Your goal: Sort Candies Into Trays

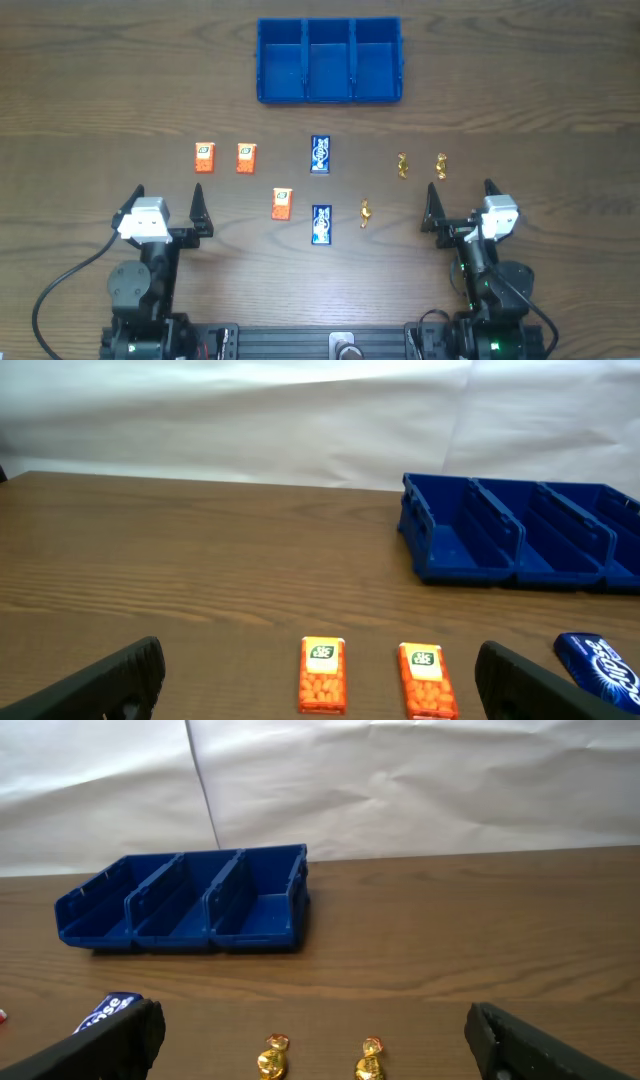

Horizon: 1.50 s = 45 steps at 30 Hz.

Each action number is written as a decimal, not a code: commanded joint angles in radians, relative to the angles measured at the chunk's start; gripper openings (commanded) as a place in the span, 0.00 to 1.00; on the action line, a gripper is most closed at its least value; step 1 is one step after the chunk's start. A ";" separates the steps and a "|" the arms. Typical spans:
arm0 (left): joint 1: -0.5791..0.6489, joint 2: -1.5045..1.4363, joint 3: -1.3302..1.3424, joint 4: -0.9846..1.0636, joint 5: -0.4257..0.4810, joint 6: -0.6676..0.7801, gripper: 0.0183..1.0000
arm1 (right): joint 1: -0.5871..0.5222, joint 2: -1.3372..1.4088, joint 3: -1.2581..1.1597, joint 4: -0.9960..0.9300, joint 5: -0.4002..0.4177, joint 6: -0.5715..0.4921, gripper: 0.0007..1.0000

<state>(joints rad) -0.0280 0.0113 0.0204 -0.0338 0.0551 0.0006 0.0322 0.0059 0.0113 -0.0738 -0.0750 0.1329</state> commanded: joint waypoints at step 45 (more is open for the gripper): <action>0.000 0.489 0.833 -0.626 0.105 -0.068 1.00 | 0.005 -0.003 -0.003 -0.002 -0.002 0.000 1.00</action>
<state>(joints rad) -0.0280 0.3046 0.7773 -0.6415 0.0895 -0.0551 0.0322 0.0063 0.0113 -0.0734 -0.0746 0.1329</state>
